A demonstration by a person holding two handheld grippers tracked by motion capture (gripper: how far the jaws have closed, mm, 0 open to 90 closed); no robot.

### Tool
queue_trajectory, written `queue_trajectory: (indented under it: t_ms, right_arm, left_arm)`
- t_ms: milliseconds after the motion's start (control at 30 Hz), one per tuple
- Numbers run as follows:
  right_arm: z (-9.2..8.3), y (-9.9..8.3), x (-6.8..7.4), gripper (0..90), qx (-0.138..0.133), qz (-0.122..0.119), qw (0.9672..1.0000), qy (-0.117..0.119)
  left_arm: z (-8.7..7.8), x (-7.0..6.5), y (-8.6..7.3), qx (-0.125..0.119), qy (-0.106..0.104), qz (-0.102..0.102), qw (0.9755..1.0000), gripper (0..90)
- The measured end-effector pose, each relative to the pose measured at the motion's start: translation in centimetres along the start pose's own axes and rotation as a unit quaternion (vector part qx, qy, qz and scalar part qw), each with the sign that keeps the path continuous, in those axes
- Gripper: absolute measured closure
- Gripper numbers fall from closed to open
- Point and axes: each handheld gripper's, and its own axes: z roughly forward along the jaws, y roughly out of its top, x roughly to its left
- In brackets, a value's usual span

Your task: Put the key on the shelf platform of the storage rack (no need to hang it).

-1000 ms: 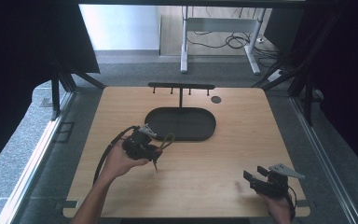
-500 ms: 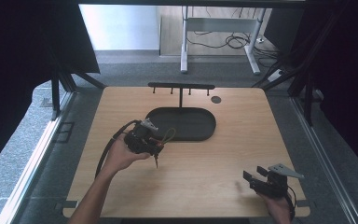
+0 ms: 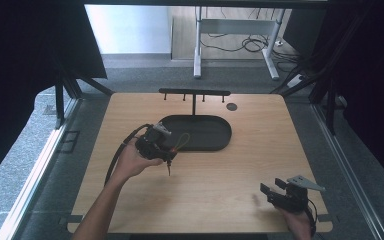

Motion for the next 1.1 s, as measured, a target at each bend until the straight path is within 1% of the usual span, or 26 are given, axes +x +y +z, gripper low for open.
queue_trajectory:
  t_ms: [100, 300, 400, 467, 533, 767, 800, 967, 1100]
  right_arm:
    - [0.0, 0.0, -0.1, 31.4, 0.002, 0.000, 1.0000, 0.000]
    - [0.0, -0.1, -0.1, 31.4, 0.002, 0.001, 1.0000, 0.000]
    - [0.1, -0.1, -0.1, 31.4, 0.003, 0.001, 1.0000, -0.001]
    - [0.1, -0.1, -0.2, 31.4, 0.005, 0.001, 1.0000, 0.000]
    - [0.1, -0.1, -0.1, 31.4, 0.006, 0.001, 1.0000, 0.001]
    - [0.1, -0.1, -0.2, 31.4, 0.006, 0.002, 1.0000, 0.002]
    - [0.1, -0.1, -0.2, 31.4, 0.005, 0.002, 1.0000, 0.002]
    - [0.3, -0.2, -0.2, 31.5, 0.009, 0.004, 0.9999, 0.002]
    - [0.4, -0.3, -0.1, 31.5, 0.012, 0.002, 0.9999, 0.003]
  left_arm:
    - [0.0, 0.1, 0.4, -0.001, -0.004, 0.001, 1.0000, 66.7]
    - [-0.1, 0.1, 1.2, -0.002, 0.001, 0.005, 1.0000, 66.7]
    - [0.0, 0.2, 1.5, -0.003, 0.000, 0.004, 1.0000, 66.7]
    - [0.0, 0.3, 1.6, -0.004, -0.006, 0.002, 1.0000, 66.7]
    - [-0.1, 0.3, 1.7, -0.006, -0.007, 0.002, 1.0000, 66.7]
    - [-0.4, 0.4, 2.2, -0.007, -0.001, 0.004, 1.0000, 66.7]
    - [-0.5, 0.4, 2.4, -0.005, 0.001, 0.006, 1.0000, 66.7]
    - [-1.0, 1.0, 3.1, -0.010, 0.002, 0.005, 0.9999, 66.7]
    - [-1.1, 1.5, 3.8, -0.009, 0.006, 0.002, 0.9999, 66.7]
